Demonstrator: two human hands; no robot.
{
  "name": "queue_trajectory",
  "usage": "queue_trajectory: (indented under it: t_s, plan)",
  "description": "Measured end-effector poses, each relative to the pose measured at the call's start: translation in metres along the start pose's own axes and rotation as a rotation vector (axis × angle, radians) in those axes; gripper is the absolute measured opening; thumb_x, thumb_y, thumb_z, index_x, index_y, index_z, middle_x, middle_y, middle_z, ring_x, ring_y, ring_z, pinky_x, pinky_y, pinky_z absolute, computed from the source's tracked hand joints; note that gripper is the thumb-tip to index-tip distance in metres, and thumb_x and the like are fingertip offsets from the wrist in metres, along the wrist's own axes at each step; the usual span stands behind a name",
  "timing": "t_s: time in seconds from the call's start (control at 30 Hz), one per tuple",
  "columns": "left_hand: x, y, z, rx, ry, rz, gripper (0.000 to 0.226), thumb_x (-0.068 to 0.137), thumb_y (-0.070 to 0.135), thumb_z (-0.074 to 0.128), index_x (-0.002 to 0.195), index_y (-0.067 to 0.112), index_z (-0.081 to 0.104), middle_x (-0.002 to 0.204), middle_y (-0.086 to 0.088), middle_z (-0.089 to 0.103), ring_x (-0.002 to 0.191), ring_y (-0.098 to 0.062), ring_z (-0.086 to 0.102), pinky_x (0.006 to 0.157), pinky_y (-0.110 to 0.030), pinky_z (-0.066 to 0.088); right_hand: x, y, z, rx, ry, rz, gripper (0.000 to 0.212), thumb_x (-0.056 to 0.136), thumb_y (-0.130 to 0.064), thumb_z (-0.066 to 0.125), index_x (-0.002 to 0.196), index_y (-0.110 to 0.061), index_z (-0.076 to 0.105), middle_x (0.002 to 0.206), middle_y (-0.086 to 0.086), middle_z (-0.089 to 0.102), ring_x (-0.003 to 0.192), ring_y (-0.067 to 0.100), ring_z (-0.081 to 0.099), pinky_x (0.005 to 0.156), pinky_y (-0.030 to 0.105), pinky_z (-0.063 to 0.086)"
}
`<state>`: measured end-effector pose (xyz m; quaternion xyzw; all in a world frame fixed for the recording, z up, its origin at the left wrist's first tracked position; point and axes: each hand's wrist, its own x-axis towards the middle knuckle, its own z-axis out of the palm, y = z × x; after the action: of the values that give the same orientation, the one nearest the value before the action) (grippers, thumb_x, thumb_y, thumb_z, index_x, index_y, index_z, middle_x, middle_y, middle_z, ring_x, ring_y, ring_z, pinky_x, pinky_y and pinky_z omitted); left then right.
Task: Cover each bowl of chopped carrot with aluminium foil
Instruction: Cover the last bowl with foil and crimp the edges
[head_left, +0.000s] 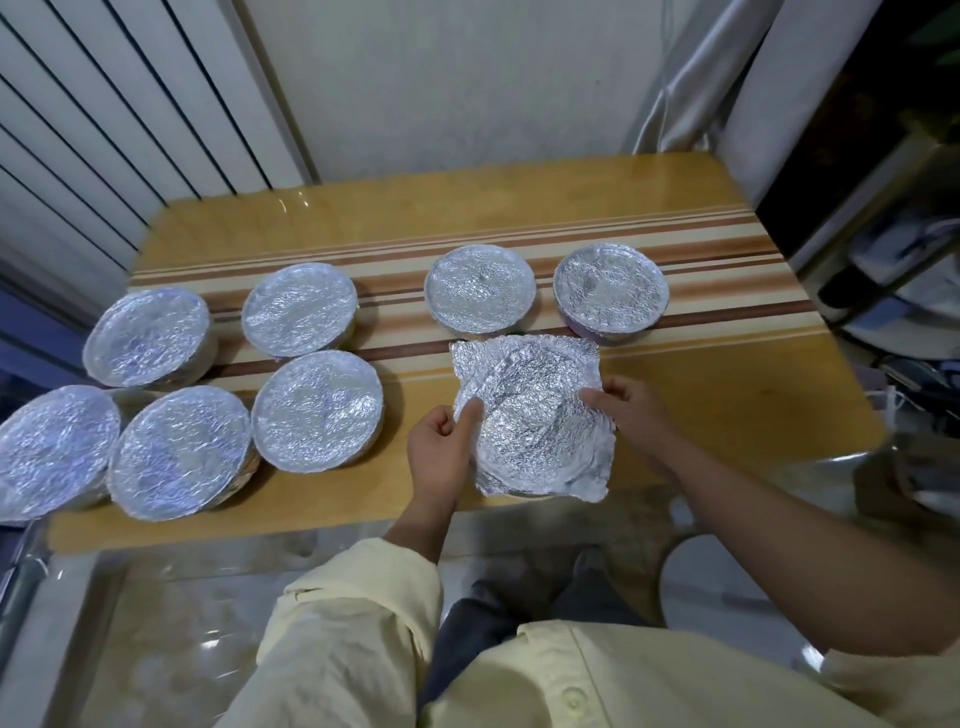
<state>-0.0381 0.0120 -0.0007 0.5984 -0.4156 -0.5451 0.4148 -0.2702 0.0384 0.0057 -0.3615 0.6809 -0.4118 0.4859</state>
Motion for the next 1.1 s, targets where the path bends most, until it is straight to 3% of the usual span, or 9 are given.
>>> queue_trajectory:
  t_s: [0.07,0.2,0.27,0.4,0.6,0.7,0.83,0.93,1.1]
  plan:
    - [0.0,-0.006,-0.001,0.169,0.03,0.052,0.049,0.092,0.028,0.071,0.064,-0.003,0.045,0.055,-0.01,0.042,0.052,-0.015,0.037,0.054,-0.029,0.034,0.0,0.005,0.002,-0.071,0.06,0.006,0.019,0.089,-0.02,0.067,0.094,-0.001,0.067,0.077,0.002,0.063,0.069,0.01,0.056,0.063,0.023,0.043]
    - [-0.01,-0.011,0.004,0.547,0.126,0.046,0.043,0.095,0.041,0.062,0.065,0.015,0.045,0.059,0.0,0.048,0.061,-0.023,0.045,0.056,-0.033,0.028,-0.002,0.02,0.012,-0.242,0.165,-0.003,0.021,0.091,-0.026,0.062,0.093,-0.004,0.065,0.077,0.005,0.062,0.069,0.016,0.054,0.065,0.033,0.042]
    - [-0.015,-0.011,0.005,0.657,0.166,0.066,0.041,0.096,0.046,0.058,0.069,0.018,0.046,0.062,0.002,0.05,0.065,-0.025,0.05,0.058,-0.032,0.029,-0.005,0.021,0.018,-0.368,0.226,-0.028,0.027,0.094,-0.031,0.058,0.101,-0.005,0.063,0.084,0.004,0.062,0.074,0.017,0.055,0.065,0.03,0.038]
    - [-0.013,-0.017,0.004,0.738,0.151,0.065,0.042,0.097,0.048,0.054,0.071,0.018,0.044,0.065,0.001,0.051,0.069,-0.028,0.051,0.061,-0.033,0.03,-0.008,0.021,0.027,-0.619,0.296,-0.039,0.042,0.099,-0.039,0.046,0.123,-0.006,0.053,0.113,0.011,0.064,0.102,0.031,0.059,0.072,0.032,0.04]
    - [-0.009,-0.023,0.001,0.731,0.134,0.042,0.043,0.098,0.049,0.053,0.073,0.016,0.043,0.067,-0.002,0.052,0.071,-0.03,0.049,0.063,-0.034,0.03,-0.009,0.026,0.029,-0.812,0.323,-0.045,0.042,0.099,-0.047,0.037,0.114,-0.01,0.051,0.091,0.008,0.065,0.084,0.032,0.062,0.06,0.03,0.035]
    - [-0.008,-0.025,0.002,0.711,0.126,0.033,0.043,0.1,0.048,0.051,0.074,0.015,0.042,0.068,-0.002,0.052,0.071,-0.03,0.048,0.063,-0.034,0.028,-0.006,0.03,0.031,-0.8,0.333,-0.025,0.04,0.099,-0.049,0.035,0.101,-0.012,0.049,0.075,0.003,0.056,0.075,0.033,0.061,0.056,0.03,0.032]
    - [-0.004,-0.028,0.001,0.678,0.075,0.028,0.04,0.103,0.044,0.045,0.08,0.012,0.042,0.072,-0.008,0.056,0.078,-0.037,0.056,0.063,-0.037,0.027,-0.003,0.036,0.033,-0.697,0.364,-0.036,0.042,0.097,-0.05,0.04,0.094,-0.01,0.052,0.075,0.01,0.06,0.071,0.033,0.057,0.057,0.032,0.033]
    - [-0.002,-0.031,-0.001,0.654,0.043,0.037,0.038,0.104,0.042,0.043,0.083,0.011,0.042,0.077,-0.014,0.061,0.082,-0.039,0.058,0.065,-0.038,0.03,-0.004,0.041,0.033,-0.541,0.367,-0.067,0.04,0.096,-0.05,0.043,0.084,-0.012,0.052,0.066,0.002,0.055,0.065,0.027,0.054,0.056,0.033,0.034]
    - [0.0,-0.03,-0.001,0.621,-0.01,0.038,0.034,0.106,0.037,0.041,0.085,0.009,0.042,0.067,-0.003,0.048,0.077,-0.038,0.053,0.064,-0.038,0.027,-0.002,0.045,0.033,-0.369,0.341,-0.081,0.045,0.095,-0.051,0.048,0.074,-0.011,0.051,0.059,-0.001,0.046,0.055,0.014,0.041,0.054,0.035,0.033]
